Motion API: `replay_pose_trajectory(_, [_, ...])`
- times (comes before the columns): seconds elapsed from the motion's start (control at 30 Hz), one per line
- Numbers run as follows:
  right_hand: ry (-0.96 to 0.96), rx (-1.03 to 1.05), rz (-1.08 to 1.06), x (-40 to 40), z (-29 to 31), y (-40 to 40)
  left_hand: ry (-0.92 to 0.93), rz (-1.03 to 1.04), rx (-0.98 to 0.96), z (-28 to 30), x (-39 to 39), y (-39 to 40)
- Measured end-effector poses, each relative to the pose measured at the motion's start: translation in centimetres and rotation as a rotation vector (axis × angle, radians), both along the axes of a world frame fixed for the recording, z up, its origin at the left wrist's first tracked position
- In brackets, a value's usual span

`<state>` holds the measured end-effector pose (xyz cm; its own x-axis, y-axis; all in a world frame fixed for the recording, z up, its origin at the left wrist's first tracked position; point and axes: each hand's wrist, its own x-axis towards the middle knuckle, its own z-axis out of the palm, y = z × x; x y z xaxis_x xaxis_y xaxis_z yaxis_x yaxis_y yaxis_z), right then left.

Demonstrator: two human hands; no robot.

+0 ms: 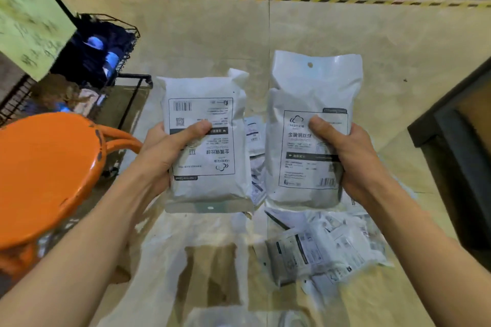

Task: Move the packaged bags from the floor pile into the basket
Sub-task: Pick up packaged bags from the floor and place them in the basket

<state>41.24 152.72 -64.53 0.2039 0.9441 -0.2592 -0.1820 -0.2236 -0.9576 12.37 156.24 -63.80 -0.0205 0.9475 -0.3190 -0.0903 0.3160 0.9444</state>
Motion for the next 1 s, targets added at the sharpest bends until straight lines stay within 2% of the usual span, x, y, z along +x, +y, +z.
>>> replay_pose_trajectory(0.37, [-0.061,0.007,-0.044,3.2,39.6,-4.8,-0.026,-0.023,0.06,39.2,4.7,-3.8])
replay_pose_trajectory(0.53, [-0.014,0.005,-0.062,4.8,53.1,-8.2,-0.007,-0.048,0.125,53.3,7.6,-6.5])
replay_pose_trajectory(0.73, [0.014,0.042,-0.17,6.7,61.5,-12.2,0.018,-0.091,0.195,62.2,8.8,-9.0])
replay_pose_trajectory(1.0, [-0.014,0.154,-0.334,5.8,65.3,-18.4,-0.02,-0.319,0.3,65.2,10.1,-11.4])
